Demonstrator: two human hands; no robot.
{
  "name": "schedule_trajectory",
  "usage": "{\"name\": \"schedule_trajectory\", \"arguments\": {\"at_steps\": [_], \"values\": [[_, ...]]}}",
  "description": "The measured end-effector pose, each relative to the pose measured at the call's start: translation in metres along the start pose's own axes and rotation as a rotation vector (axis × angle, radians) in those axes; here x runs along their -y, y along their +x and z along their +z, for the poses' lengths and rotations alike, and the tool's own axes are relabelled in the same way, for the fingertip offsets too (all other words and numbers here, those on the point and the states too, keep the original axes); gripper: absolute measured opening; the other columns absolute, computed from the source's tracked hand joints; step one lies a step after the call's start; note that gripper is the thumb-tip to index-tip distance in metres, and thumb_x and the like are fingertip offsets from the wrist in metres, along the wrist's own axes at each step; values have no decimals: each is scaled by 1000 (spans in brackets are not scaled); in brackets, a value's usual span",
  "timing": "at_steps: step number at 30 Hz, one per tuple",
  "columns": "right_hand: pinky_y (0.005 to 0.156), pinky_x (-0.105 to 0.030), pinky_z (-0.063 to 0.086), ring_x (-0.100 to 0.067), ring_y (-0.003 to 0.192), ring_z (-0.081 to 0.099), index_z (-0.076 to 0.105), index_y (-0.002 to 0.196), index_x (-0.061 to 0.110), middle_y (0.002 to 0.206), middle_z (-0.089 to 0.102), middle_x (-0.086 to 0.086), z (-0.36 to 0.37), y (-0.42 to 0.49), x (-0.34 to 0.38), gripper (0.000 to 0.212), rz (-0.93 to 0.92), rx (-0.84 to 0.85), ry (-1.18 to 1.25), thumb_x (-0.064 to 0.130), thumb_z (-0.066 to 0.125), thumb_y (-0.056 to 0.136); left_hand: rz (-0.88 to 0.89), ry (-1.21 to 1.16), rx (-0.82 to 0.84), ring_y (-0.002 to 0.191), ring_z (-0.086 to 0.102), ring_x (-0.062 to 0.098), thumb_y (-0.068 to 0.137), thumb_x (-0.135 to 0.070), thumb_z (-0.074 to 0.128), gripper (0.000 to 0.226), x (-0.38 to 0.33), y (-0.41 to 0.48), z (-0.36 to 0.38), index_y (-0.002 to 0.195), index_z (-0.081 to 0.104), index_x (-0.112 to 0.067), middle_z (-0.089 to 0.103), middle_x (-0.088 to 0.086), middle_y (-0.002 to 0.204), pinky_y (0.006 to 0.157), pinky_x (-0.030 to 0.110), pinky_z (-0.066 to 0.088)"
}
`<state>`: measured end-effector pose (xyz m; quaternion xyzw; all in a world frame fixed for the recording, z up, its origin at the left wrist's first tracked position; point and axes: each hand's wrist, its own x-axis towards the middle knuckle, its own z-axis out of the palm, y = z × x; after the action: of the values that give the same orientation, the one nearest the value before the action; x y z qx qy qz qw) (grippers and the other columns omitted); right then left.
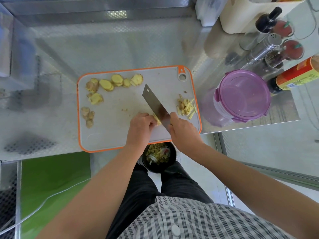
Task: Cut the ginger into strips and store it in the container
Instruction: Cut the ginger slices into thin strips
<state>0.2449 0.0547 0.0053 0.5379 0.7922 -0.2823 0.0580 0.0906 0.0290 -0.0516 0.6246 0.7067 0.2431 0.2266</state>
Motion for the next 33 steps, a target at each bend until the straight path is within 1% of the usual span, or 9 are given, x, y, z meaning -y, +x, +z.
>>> {"name": "schedule_trajectory", "arguments": {"at_steps": [5,9,15,18,20,23,26,29,33], "values": [[56,-35,35,-27,63,45,23,92,17,72,43,-2,0,-2,3,18,19,56,-49,5,37,94,16,-14,-1,60,53,22,64,8,77,19,1,0,1,62,70,-9,60,1,60,54,23,33],[54,-33,32,-21,61,43,24,93,16,68,40,1,5,5,6,19,55,79,-71,2,37,94,38,-10,17,62,55,25,65,10,75,19,5,1,4,62,69,-7,60,4,63,50,37,47],[54,-34,35,-24,60,45,30,99,15,79,45,-1,26,7,10,14,61,11,-121,5,40,95,47,7,7,69,57,29,73,2,73,11,2,-1,4,68,70,-7,61,5,72,55,41,49],[53,-33,34,-23,58,44,27,97,16,79,43,1,28,6,10,17,57,-8,-120,6,41,95,31,29,-46,70,56,28,73,0,75,9,-2,-4,4,68,69,-6,56,8,74,59,35,45],[54,-34,34,-24,59,44,29,100,16,80,43,1,28,7,9,16,49,-10,-118,7,42,95,-41,13,-82,72,53,22,76,-9,75,7,-7,-7,4,72,70,-9,53,6,77,63,23,35],[55,-34,34,-24,60,45,31,104,14,80,44,0,28,6,9,16,46,-8,-114,6,42,96,-248,-78,-109,69,52,16,82,-20,72,6,-16,-10,3,79,71,-15,55,-1,79,62,22,30],[55,-35,33,-24,60,43,30,103,14,80,43,0,27,5,11,15,53,-1,-111,6,41,96,-466,-193,-123,73,59,16,81,-18,70,3,-22,-5,9,84,69,-16,66,-2,78,66,28,41],[56,-36,34,-25,61,44,25,96,16,80,44,-1,24,7,10,19,58,15,-89,6,41,96,-740,-405,-135,70,68,19,77,-21,73,15,-23,0,11,87,64,-16,70,-3,78,75,35,53],[57,-36,36,-26,60,43,25,92,16,70,41,0,10,6,8,13,36,26,-12,12,36,99,-869,-595,-148,64,71,19,72,-18,78,14,-22,0,11,82,69,-16,70,-4,68,77,39,58]]}}
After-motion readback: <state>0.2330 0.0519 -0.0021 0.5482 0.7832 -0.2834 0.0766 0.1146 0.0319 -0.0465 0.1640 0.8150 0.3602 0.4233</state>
